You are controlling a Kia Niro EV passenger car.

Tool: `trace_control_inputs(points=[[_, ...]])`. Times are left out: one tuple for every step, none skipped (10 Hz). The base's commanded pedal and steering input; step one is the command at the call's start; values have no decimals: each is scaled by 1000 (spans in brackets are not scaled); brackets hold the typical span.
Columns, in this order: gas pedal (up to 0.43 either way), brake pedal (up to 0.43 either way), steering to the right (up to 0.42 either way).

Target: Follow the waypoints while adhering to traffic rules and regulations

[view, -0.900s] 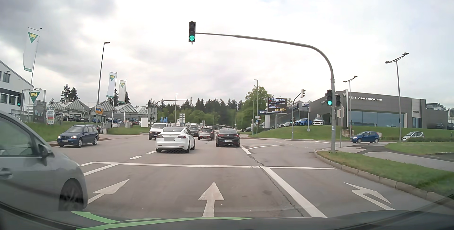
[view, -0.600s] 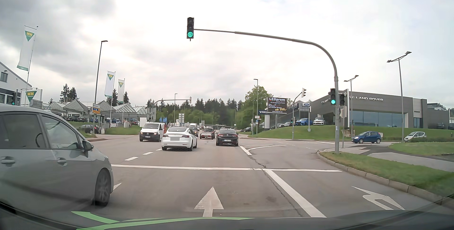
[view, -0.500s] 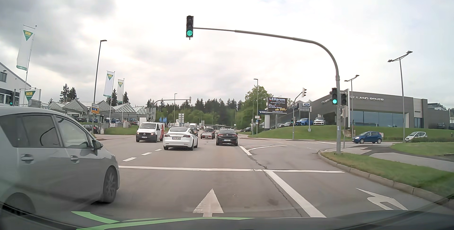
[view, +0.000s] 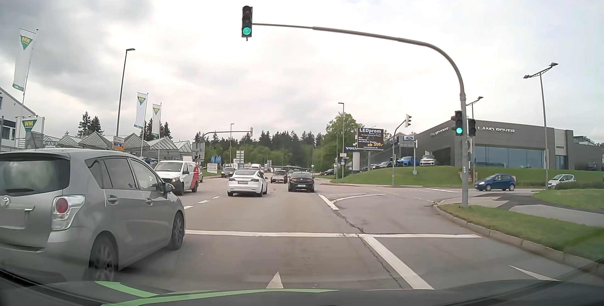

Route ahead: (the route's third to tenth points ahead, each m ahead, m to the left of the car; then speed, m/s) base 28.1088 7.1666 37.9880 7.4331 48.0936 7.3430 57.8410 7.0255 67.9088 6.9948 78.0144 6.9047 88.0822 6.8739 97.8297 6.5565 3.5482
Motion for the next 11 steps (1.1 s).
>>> trace_control_inputs(points=[[441, 0, 0], [441, 0, -1], [441, 0, -2], [441, 0, -3], [441, 0, -5], [441, 0, -5], [429, 0, -5], [429, 0, -6], [421, 0, -8], [421, 0, -8], [409, 0, -9]])
